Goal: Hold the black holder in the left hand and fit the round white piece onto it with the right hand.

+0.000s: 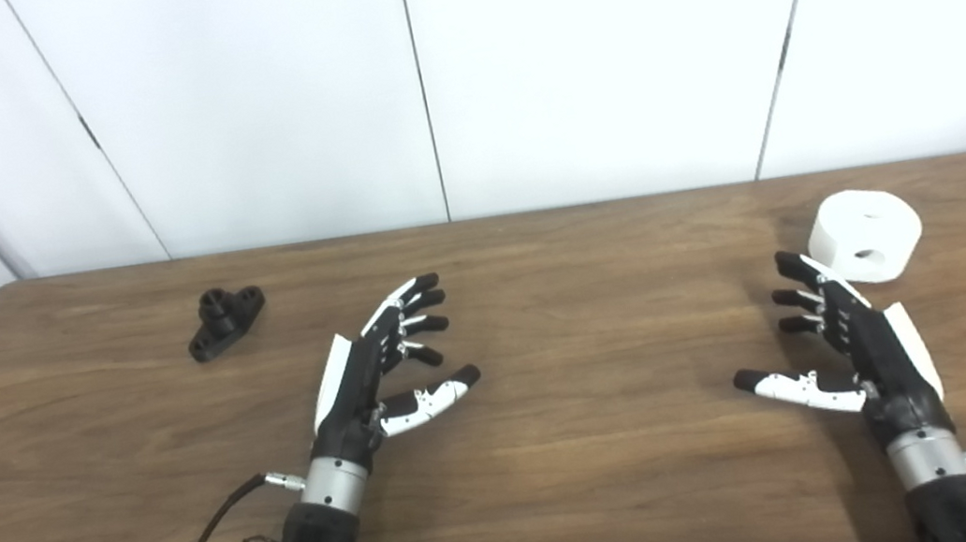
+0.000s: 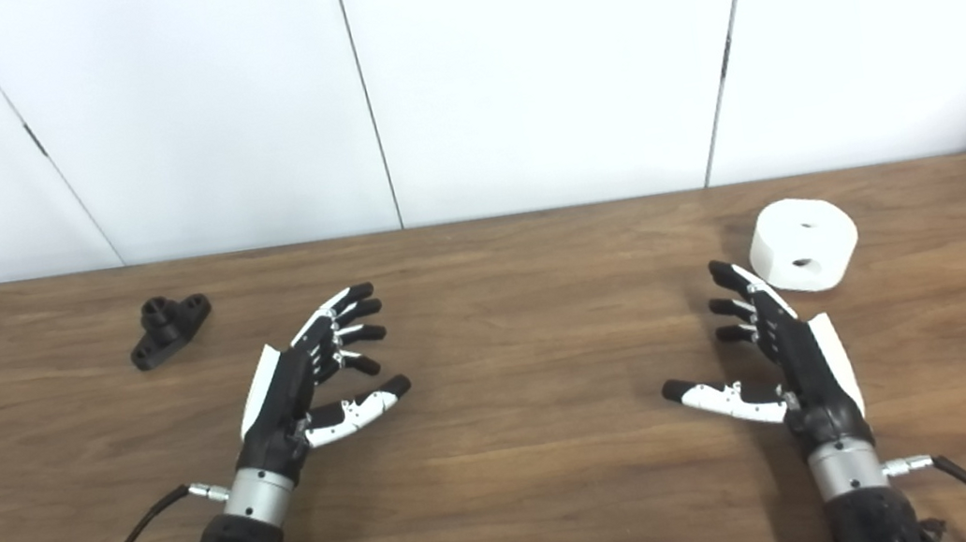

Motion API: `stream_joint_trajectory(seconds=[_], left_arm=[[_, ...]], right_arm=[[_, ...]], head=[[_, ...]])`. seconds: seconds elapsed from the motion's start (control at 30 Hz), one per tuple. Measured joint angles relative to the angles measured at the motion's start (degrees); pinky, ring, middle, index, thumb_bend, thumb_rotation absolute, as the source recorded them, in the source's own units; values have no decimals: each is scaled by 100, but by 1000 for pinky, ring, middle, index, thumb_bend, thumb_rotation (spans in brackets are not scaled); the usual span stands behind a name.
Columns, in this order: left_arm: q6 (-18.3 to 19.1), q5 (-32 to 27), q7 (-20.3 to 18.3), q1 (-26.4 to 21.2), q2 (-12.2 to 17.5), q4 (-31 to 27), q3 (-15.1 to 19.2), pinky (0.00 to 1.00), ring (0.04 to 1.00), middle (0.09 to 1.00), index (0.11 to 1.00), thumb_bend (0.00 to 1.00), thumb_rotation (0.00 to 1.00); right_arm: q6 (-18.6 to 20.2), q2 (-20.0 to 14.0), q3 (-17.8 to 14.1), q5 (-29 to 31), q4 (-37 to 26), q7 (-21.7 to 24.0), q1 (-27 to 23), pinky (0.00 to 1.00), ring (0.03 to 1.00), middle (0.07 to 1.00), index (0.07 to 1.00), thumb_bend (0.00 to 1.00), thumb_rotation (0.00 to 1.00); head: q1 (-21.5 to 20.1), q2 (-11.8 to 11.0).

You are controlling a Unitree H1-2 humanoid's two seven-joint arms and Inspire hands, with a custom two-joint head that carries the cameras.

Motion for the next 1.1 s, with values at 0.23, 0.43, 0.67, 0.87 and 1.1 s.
stream_joint_trajectory(seconds=[0.23,0.43,0.67,0.87,1.1], left_arm=[[-26,2,5,-5,-1,10,4,543,737,837,852,649,0],[-25,-2,5,-5,-23,10,-1,539,735,852,879,647,0],[-34,109,46,-119,-116,181,-35,529,730,856,887,652,0],[-141,245,219,-335,-226,483,-77,511,729,854,880,643,0],[-190,378,282,-412,-299,569,-138,508,721,844,863,661,0]], right_arm=[[-1,2,-1,8,1,0,0,697,798,882,855,737,0],[-26,-11,-9,118,22,20,0,708,814,889,866,733,5],[-245,-141,-118,471,317,118,-113,686,804,892,863,744,69],[-254,-231,-258,586,364,103,-121,699,800,901,872,729,59],[-233,-246,-260,510,364,83,-121,691,795,898,872,725,41]], head=[[0,9],[649,-132],[1748,-448],[2057,-668],[2030,-633]])
